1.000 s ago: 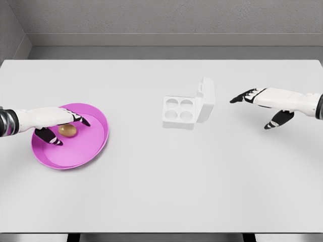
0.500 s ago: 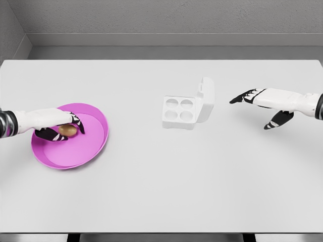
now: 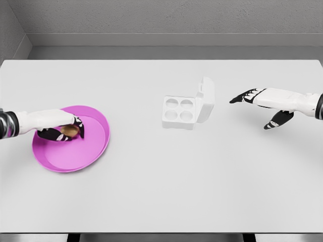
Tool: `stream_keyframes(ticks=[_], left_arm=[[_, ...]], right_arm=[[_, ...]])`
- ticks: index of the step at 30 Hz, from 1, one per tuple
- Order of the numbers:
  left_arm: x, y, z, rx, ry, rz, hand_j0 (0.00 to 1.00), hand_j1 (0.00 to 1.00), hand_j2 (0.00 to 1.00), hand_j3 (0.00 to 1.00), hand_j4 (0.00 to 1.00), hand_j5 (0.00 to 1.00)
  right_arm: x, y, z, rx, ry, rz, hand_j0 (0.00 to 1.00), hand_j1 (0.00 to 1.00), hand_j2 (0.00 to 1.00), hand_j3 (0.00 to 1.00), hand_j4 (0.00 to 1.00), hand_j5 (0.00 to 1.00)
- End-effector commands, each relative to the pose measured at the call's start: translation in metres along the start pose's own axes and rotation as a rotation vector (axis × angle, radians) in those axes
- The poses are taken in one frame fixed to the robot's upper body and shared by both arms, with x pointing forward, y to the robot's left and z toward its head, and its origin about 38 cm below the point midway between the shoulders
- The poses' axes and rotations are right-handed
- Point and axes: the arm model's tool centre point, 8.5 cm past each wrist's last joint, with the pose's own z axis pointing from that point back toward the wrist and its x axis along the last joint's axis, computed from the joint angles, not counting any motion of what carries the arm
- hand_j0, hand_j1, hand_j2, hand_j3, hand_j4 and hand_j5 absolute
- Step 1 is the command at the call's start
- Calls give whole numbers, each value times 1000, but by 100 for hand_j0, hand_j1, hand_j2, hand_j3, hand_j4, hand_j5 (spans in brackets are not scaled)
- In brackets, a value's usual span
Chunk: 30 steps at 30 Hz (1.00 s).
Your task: Pack egg into the box and close the box lid
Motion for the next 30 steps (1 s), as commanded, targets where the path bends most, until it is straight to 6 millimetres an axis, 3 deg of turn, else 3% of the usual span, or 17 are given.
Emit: stream_keyframes(ticks=[1,8,30], left_arm=[[3,1,1,6,-30,1,46,46,46,46,46,46],[5,4,1,12,-36,-5,44,44,44,44,44,44],[38,30,4,69,-140,-70,42,42,42,42,42,42]], right_arm=[[0,-1,1,-4,0,-5,100,100,100,100,100,100],[0,-1,0,-5,-1,-4,100,100,100,100,100,100],[1,-4,1,-9,-2,1,100,100,100,100,100,100]])
